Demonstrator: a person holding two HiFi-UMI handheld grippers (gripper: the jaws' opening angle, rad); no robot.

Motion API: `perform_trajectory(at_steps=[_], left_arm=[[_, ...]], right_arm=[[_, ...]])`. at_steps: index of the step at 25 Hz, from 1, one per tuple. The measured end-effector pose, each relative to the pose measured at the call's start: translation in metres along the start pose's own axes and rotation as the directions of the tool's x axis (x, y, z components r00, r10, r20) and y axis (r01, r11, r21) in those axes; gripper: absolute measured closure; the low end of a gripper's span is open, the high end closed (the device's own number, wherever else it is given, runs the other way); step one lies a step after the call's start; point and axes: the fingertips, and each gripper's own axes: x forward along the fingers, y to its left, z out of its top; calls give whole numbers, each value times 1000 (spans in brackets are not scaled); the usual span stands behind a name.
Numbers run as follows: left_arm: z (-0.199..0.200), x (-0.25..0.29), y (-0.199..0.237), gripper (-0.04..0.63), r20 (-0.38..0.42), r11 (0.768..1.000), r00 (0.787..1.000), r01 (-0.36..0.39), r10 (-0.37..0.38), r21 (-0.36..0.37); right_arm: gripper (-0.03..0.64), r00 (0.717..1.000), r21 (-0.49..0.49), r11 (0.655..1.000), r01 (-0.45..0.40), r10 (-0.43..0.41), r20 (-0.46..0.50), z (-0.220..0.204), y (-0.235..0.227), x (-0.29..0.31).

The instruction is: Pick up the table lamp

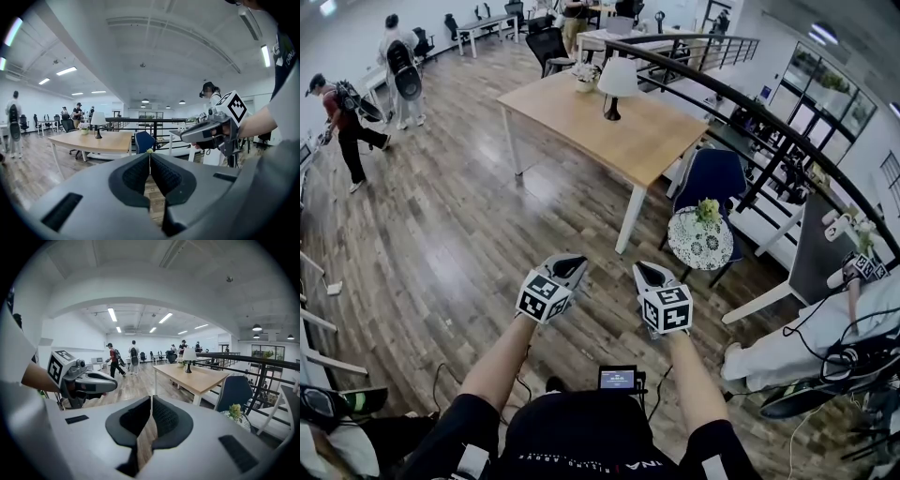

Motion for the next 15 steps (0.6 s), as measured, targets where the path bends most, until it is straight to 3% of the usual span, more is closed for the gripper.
perform_trajectory(at_steps=[11, 15], left_arm=[[12, 17, -13, 577, 41, 999, 999, 2, 0, -34], [13, 28, -19, 577, 25, 1000, 1000, -19, 20, -16]], right_arm=[[580, 1000, 6, 1000, -6, 6, 1, -7, -23, -11], [580, 1000, 10, 1000, -15, 15, 1, -12, -39, -17]])
